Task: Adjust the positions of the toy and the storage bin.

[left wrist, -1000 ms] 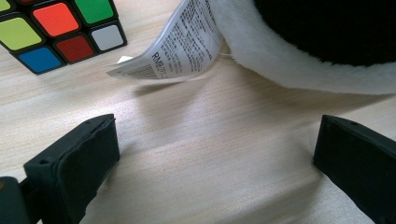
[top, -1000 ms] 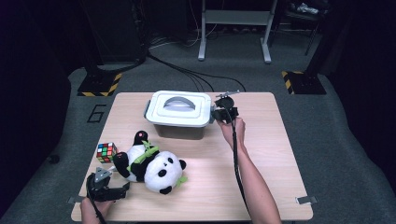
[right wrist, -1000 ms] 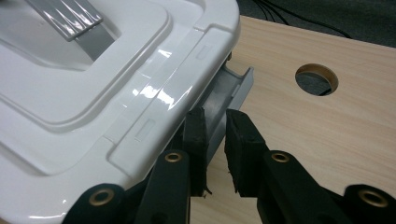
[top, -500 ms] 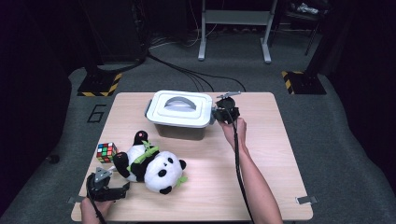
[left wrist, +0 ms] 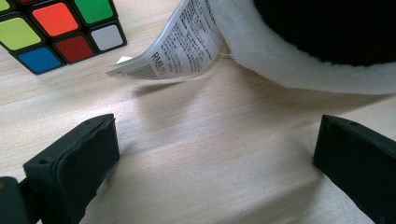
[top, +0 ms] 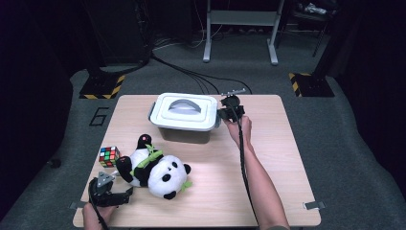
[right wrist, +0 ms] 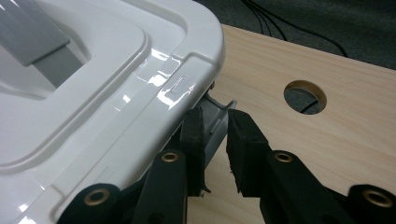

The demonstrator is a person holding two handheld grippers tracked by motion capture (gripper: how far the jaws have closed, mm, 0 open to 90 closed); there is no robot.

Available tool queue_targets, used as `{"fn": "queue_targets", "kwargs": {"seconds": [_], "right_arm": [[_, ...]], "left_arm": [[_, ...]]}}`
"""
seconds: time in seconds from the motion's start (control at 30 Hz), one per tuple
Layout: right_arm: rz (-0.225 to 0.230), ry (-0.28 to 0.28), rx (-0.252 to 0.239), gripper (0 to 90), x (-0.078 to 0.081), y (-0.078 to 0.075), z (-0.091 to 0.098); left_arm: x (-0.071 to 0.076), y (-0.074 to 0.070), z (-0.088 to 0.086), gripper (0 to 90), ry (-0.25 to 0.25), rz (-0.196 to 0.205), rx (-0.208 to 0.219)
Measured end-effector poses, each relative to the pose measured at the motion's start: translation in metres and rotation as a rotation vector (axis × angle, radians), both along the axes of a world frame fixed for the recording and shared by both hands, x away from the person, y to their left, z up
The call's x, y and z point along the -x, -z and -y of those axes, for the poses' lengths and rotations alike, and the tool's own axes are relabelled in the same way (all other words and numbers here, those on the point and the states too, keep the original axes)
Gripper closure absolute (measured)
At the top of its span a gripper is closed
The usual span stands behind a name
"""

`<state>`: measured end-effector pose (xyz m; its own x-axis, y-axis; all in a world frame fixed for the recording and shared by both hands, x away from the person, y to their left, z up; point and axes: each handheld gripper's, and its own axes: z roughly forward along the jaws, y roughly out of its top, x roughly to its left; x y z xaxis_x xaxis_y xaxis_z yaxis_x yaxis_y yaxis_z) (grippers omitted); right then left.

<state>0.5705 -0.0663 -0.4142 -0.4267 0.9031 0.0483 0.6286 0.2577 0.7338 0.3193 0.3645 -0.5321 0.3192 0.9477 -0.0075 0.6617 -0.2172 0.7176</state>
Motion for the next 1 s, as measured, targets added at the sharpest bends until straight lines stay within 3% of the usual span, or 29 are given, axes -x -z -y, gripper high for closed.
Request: {"fn": "queue_targets", "kwargs": {"seconds": [0.2,0.63,0.7,0.73,0.8,0.87,1.0], "right_arm": [[0.002,0.006,0.019,79.2,0.008,-0.003,-0.001],[0.002,-0.002,0.01,78.3,0.02,-0.004,0.005],[0.01,-0.023,0.013,69.5,0.019,-0.005,0.007],[0.025,-0.025,-0.003,60.6,0.019,-0.008,0.01],[0.038,-0.038,-0.045,53.9,0.021,-0.014,0.014],[0.072,-0.082,-0.053,46.3,0.022,-0.02,0.014],[0.087,-0.177,-0.032,43.9,0.023,-0.028,-0.003]], "left_arm": [[0.0,0.0,0.0,0.0,0.0,0.0,0.0],[0.0,0.0,0.0,0.0,0.0,0.0,0.0],[0.0,0.0,0.0,0.0,0.001,0.0,0.0],[0.0,0.0,0.0,0.0,0.001,-0.001,-0.001],[0.0,0.0,0.0,0.0,0.0,0.0,0.0],[0.0,0.0,0.0,0.0,0.001,-0.001,-0.002],[0.0,0.0,0.0,0.0,0.0,0.0,0.0]]}}
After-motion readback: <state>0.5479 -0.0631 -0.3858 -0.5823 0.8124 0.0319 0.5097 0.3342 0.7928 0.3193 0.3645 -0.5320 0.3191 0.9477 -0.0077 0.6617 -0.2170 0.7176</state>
